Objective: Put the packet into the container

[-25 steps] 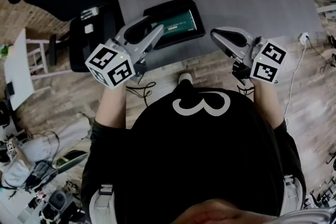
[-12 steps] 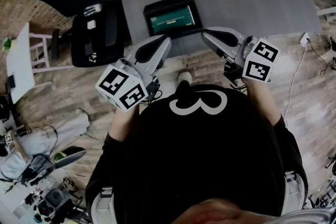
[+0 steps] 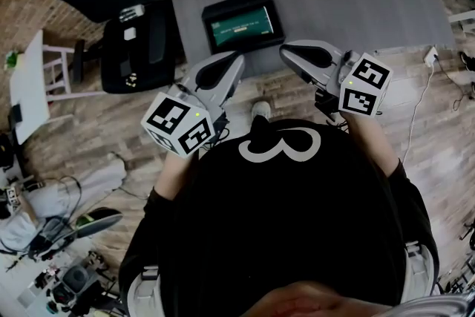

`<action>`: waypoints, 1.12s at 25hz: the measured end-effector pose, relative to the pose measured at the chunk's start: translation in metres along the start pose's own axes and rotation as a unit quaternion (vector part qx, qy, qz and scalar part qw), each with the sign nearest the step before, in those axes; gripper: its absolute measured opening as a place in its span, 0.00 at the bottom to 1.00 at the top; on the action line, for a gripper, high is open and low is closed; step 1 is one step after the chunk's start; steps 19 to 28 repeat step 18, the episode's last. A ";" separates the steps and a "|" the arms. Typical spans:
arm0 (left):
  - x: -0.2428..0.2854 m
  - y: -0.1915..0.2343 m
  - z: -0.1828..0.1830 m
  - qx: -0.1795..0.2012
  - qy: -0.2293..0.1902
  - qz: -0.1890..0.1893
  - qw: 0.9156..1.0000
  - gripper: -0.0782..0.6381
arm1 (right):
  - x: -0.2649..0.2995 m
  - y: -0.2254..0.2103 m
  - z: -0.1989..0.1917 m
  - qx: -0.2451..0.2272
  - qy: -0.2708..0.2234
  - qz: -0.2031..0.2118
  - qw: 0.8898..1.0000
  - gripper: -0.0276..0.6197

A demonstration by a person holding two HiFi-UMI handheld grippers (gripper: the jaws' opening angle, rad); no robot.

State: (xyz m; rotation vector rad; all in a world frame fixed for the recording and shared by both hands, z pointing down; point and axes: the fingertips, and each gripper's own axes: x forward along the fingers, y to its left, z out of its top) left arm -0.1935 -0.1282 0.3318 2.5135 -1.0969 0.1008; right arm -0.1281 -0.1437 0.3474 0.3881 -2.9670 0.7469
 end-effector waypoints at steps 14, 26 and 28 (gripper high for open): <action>0.001 -0.004 -0.004 0.005 -0.009 0.001 1.000 0.13 | -0.002 0.003 -0.001 0.012 0.003 -0.002 1.000 0.04; -0.002 -0.003 -0.006 0.006 -0.010 0.001 1.000 0.13 | 0.000 0.007 -0.001 0.002 0.005 -0.001 1.000 0.04; -0.002 -0.003 -0.006 0.006 -0.010 0.001 1.000 0.13 | 0.000 0.007 -0.001 0.002 0.005 -0.001 1.000 0.04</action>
